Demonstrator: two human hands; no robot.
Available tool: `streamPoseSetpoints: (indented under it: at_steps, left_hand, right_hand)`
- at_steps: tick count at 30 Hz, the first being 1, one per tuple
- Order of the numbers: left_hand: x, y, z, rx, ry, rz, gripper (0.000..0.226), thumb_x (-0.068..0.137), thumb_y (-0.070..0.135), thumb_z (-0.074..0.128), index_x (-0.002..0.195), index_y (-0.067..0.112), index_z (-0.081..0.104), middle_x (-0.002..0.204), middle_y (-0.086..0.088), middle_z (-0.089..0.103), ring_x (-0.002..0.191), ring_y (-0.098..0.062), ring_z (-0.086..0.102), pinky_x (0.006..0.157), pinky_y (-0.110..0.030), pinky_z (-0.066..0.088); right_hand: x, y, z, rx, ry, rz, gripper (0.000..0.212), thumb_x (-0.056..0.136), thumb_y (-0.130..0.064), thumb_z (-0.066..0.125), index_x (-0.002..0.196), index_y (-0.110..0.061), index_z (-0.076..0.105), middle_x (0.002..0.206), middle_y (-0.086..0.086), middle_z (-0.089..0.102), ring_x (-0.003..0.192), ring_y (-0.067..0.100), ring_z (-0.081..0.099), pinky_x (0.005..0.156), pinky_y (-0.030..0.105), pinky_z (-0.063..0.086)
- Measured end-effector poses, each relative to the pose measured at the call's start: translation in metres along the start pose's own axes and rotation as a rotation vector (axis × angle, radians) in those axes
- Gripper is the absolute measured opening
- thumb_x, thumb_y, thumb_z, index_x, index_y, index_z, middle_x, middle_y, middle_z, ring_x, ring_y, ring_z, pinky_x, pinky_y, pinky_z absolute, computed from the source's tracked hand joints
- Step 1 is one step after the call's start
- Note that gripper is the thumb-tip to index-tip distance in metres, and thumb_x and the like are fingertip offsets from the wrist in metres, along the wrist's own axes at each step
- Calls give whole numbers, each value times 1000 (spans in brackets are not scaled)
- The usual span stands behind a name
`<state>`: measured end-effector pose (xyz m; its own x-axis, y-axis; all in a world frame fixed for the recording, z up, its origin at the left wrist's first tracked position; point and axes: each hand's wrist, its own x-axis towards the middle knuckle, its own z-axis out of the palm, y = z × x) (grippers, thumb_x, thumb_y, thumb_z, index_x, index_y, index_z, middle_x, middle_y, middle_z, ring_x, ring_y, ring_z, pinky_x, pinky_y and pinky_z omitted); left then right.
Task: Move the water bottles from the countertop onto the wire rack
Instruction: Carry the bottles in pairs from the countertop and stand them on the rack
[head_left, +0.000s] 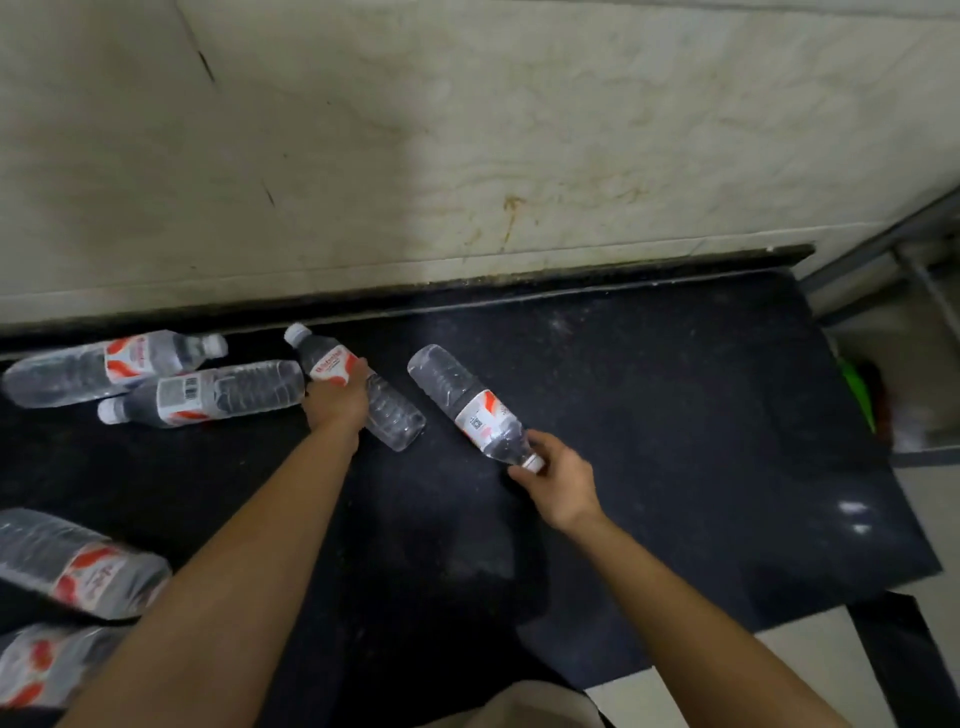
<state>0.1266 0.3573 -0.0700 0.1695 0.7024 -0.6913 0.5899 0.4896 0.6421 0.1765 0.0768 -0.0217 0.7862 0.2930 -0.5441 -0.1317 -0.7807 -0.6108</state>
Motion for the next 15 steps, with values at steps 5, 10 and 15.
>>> streamPoseSetpoints:
  at_steps: [5, 10, 15]
  left_hand:
    - [-18, -16, -11, 37, -24, 18, 50, 91, 42, 69, 129, 11, 61, 110, -9, 63, 106, -32, 67, 94, -45, 57]
    - [-42, -43, -17, 114, -34, 7, 43, 91, 30, 71, 125, 4, 64, 117, -15, 70, 104, -33, 69, 91, -42, 57]
    - [-75, -75, -27, 142, -21, -3, 33, 89, 24, 75, 112, 2, 67, 106, -18, 72, 93, -34, 71, 80, -41, 59]
  right_hand:
    - [-6, -10, -35, -146, 99, -194, 46, 77, -10, 82, 119, -28, 73, 103, -8, 65, 102, 15, 65, 93, 23, 48]
    - [-4, -37, -71, -179, 91, -393, 31, 77, -14, 84, 103, -30, 77, 105, -8, 69, 95, 11, 66, 87, 23, 50]
    - [1, -82, -88, -187, 4, -654, 35, 81, -10, 83, 112, -26, 77, 111, -5, 75, 96, 11, 68, 88, 20, 50]
